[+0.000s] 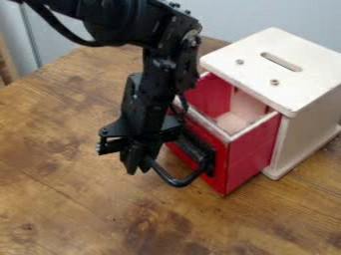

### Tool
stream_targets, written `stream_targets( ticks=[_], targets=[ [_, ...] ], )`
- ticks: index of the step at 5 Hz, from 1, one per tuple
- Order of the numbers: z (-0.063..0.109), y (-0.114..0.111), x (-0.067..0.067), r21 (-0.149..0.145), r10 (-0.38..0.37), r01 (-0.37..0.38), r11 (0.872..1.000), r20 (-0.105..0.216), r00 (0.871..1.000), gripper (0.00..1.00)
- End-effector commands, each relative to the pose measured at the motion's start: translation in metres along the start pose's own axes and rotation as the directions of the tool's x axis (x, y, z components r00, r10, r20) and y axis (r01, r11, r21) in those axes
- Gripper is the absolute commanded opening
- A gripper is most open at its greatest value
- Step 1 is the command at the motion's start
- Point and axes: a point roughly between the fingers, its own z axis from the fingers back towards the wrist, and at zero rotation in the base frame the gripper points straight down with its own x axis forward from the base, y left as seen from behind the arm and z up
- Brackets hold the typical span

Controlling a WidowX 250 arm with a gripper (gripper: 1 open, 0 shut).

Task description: Open the drawer

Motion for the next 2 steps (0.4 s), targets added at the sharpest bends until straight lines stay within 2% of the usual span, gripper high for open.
stream_targets(
  ticks=[1,2],
  targets=[
    [-0.0224,-0.0044,-0.0064,-0.032,-0.059,0.053,0.998,-0.237,0.97,1.0],
    [-0.0184,-0.0095,-0.0107,-0.263,-0.108,0.035,0.964,-0.268,0.957,1.0]
  ],
)
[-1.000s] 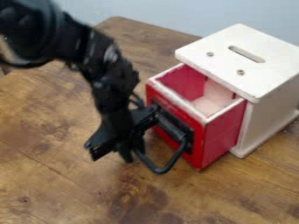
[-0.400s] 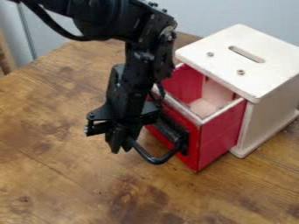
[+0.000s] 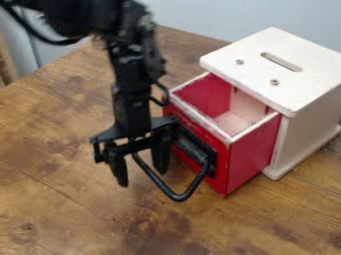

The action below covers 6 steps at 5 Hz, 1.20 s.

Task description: Open the drawer

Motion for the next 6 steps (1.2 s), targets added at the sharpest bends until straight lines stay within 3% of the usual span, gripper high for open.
stream_targets(
  ticks=[1,2,3,4,5,6],
  targets=[
    [-0.005,-0.007,-0.001,-0.174,0.009,0.019,0.985,0.157,0.988,1.0],
    [0.007,-0.012,-0.004,-0.127,-0.016,0.068,0.99,0.368,0.93,1.0],
    [0.015,-0.018,-0.006,0.056,-0.093,0.077,0.995,0.42,0.903,1.0],
    [0.026,-0.028,-0.003,0.163,-0.118,0.073,0.984,0.285,0.951,1.0],
    [0.032,-0.033,0.001,0.064,-0.066,0.059,0.996,0.125,0.99,1.0],
    [0.036,-0.032,-0.002,-0.118,-0.027,0.044,0.992,0.136,0.99,1.0]
  ],
)
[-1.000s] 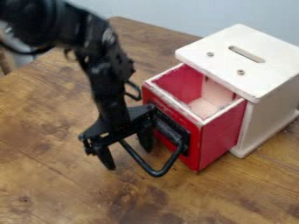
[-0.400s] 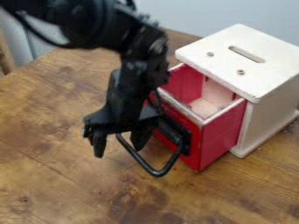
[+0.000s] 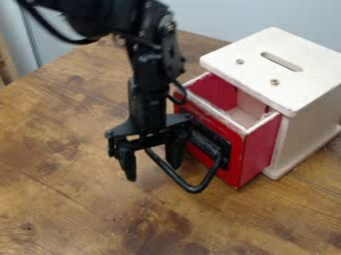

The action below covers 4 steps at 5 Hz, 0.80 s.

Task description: Open the drawer

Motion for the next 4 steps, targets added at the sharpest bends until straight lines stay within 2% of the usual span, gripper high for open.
stream_targets(
  ticks=[1,2,3,4],
  targets=[
    [0.0275,-0.0086,-0.0034,-0.161,0.002,0.03,0.987,0.19,0.982,0.0],
    [0.028,-0.0123,-0.0076,-0.052,-0.036,0.056,0.997,0.327,0.944,0.0],
    [0.0245,-0.0145,-0.006,0.111,-0.08,0.048,0.993,0.307,0.948,1.0],
    [0.0212,-0.0115,-0.0018,0.172,-0.067,0.037,0.984,0.169,0.983,1.0]
  ],
)
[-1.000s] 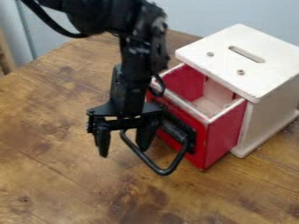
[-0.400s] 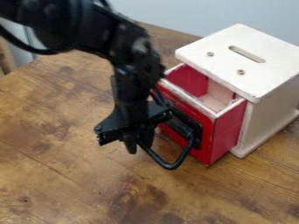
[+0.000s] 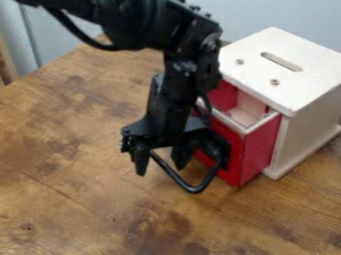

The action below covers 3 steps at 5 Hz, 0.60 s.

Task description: Open the drawer

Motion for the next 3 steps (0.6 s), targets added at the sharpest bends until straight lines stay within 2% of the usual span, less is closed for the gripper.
stream_targets(
  ticks=[1,2,3],
  targets=[
    [0.0094,-0.0005,0.012,-0.119,0.046,-0.058,0.991,-0.096,0.994,1.0],
    [0.0065,0.0056,0.0155,-0.232,0.099,-0.116,0.966,-0.085,0.991,1.0],
    [0.0091,0.0076,0.0121,-0.281,0.12,-0.112,0.953,0.014,0.993,0.0]
  ],
)
